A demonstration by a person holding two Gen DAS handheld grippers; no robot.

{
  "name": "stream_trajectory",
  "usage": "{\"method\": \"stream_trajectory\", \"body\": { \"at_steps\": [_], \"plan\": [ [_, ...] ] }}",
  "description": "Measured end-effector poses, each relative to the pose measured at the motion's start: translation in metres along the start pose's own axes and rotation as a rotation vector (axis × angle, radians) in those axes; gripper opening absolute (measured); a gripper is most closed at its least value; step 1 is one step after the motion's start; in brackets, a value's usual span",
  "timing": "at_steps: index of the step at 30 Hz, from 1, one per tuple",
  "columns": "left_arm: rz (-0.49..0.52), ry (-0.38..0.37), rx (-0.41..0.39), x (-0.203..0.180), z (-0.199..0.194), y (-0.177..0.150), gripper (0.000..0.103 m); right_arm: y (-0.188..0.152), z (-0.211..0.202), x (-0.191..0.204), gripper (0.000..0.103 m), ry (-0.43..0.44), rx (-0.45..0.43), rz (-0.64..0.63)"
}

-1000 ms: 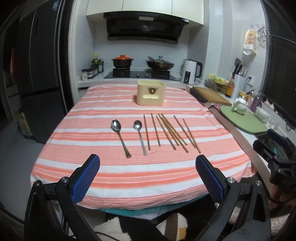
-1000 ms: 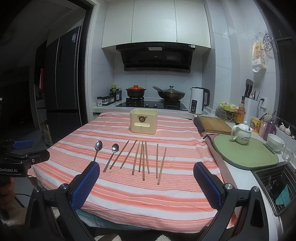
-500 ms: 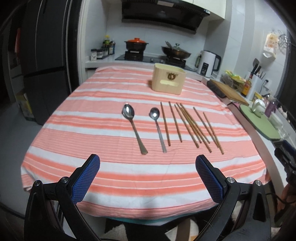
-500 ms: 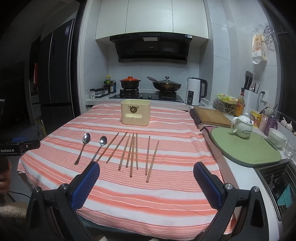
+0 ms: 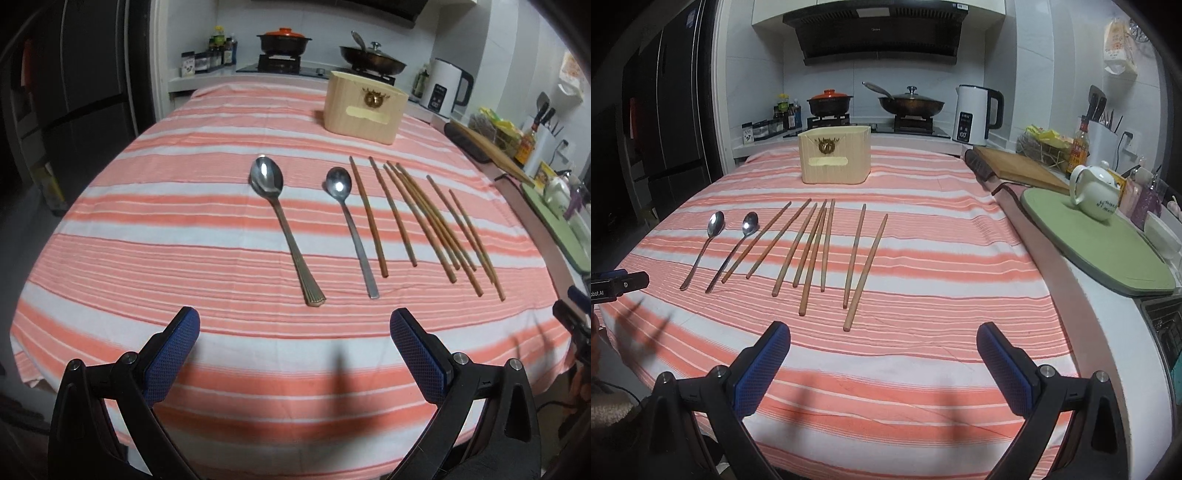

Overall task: Organize utensils
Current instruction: 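Move both tools toward the spoons and chopsticks on the cloth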

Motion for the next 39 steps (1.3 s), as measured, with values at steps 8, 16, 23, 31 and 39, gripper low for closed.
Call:
{"method": "stream_trajectory", "body": {
  "at_steps": [8, 16, 23, 31, 39],
  "plan": [
    [0.005, 0.004, 0.036, -0.006, 0.029, 0.009, 0.102, 0.000, 0.058, 0.003, 0.074, 0.065, 0.146, 0.030],
    [-0.010, 0.010, 0.084, -0.002, 0.051, 0.009, 0.102, -0.004, 0.077, 0.008, 0.071, 0.059, 0.210, -0.022],
    [-0.017, 0.003, 0.086, -0.003, 0.057, 0.016, 0.102, -0.006, 0.088, 0.006, 0.067, 0.051, 0.245, -0.043],
    [-0.017, 0.007, 0.105, -0.001, 0.066, 0.017, 0.102, -0.003, 0.095, 0.002, 0.052, 0.044, 0.246, -0.070],
    [-0.026, -0.001, 0.138, 0.007, 0.075, 0.028, 0.102, 0.005, 0.102, -0.003, 0.030, 0.012, 0.259, -0.108]
  ]
}}
Point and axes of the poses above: each gripper's, at about its wrist camera, not at the fingertips, and z roughly the way its jaws point, x to its left, y to its top, the point moved 7 cm from there along z, roughly the way its jaws point, and after that the axes turned 4 degrees about y, right-handed, at the moved point
